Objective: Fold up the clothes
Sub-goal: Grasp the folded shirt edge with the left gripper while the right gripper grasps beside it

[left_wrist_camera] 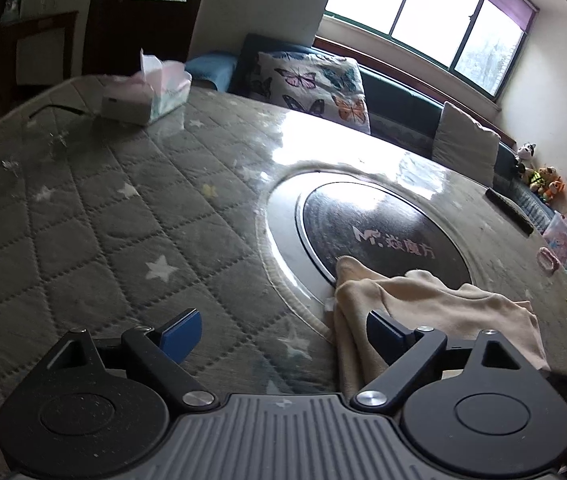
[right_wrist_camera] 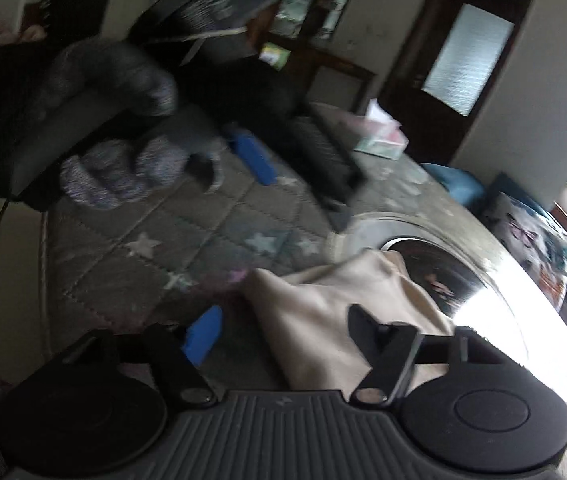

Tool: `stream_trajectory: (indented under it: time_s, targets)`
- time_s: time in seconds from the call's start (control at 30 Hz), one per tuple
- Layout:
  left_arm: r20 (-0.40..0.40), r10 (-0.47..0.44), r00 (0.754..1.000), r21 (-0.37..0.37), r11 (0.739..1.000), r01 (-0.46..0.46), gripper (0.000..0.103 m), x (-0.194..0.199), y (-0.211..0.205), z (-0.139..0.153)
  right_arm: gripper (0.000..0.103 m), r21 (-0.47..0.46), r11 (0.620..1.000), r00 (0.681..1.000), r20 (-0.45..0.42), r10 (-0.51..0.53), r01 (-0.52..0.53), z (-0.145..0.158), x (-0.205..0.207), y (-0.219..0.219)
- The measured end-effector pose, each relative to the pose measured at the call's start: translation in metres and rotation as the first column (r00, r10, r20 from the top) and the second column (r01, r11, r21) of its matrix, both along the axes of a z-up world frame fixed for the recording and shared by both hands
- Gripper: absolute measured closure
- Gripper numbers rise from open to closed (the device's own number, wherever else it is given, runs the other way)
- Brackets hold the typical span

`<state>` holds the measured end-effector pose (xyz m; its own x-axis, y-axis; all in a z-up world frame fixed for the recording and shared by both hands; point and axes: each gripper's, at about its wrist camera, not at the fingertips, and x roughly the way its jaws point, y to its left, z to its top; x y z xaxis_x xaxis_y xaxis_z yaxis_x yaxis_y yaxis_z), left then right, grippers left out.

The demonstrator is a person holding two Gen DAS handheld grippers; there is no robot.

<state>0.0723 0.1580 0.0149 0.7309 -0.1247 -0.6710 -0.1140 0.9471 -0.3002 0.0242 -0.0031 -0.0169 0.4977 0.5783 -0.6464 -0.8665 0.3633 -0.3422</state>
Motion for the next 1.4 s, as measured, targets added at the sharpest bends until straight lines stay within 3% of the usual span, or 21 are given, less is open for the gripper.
stream_trajectory:
  time_s: [0.1,0.17,0.27,0.53,0.67,0.73,0.93,1.1,1.2,1.4]
  targets:
    - [-0.019,-0.005,1.0,-0.043,0.999,0.004,0.012,0.004,0.0,-0.003,0.06,-0.01,1.0,1.0,0.017,0.003,-0.002,-0.006,-0.001,0.007]
    - [-0.032,-0.004,0.999,-0.08,0.997,0.001,0.012,0.008,0.0,-0.005,0.078,-0.008,1.0,1.0,0.026,-0.008,0.009,-0.006,0.0,0.008]
    - [-0.057,-0.001,0.998,-0.16,0.987,-0.008,0.011,0.012,0.002,-0.008,0.089,0.032,0.999,0.999,-0.005,-0.039,0.039,-0.001,0.007,0.002]
    - [-0.102,0.015,0.995,-0.29,0.956,-0.044,0.012,0.021,-0.003,-0.006,0.092,0.18,0.977,0.991,-0.088,-0.102,0.117,0.023,0.02,-0.031]
    - [-0.133,0.022,0.991,-0.367,0.928,-0.07,0.013,0.022,-0.006,-0.007,0.093,0.22,0.965,0.987,-0.105,-0.12,0.141,0.028,0.022,-0.043]
    - [-0.144,0.024,0.989,-0.388,0.918,-0.079,0.017,0.023,-0.008,-0.007,0.093,0.234,0.961,0.986,-0.11,-0.123,0.146,0.03,0.022,-0.047]
    - [-0.175,0.01,0.985,-0.443,0.892,-0.088,0.044,0.028,-0.014,-0.014,0.093,0.252,0.957,0.987,-0.109,-0.119,0.144,0.033,0.017,-0.056]
    - [-0.198,0.023,0.98,-0.481,0.869,-0.118,0.078,0.027,-0.01,-0.024,0.093,0.256,0.957,0.988,-0.112,-0.111,0.136,0.034,0.01,-0.059]
    - [-0.199,0.029,0.98,-0.486,0.865,-0.124,0.083,0.026,-0.008,-0.026,0.093,0.25,0.959,0.987,-0.122,-0.108,0.136,0.032,0.009,-0.059]
    - [-0.189,0.021,0.982,-0.472,0.875,-0.11,0.084,0.026,-0.009,-0.025,0.085,0.271,0.943,0.975,-0.157,-0.157,0.195,0.034,0.013,-0.077]
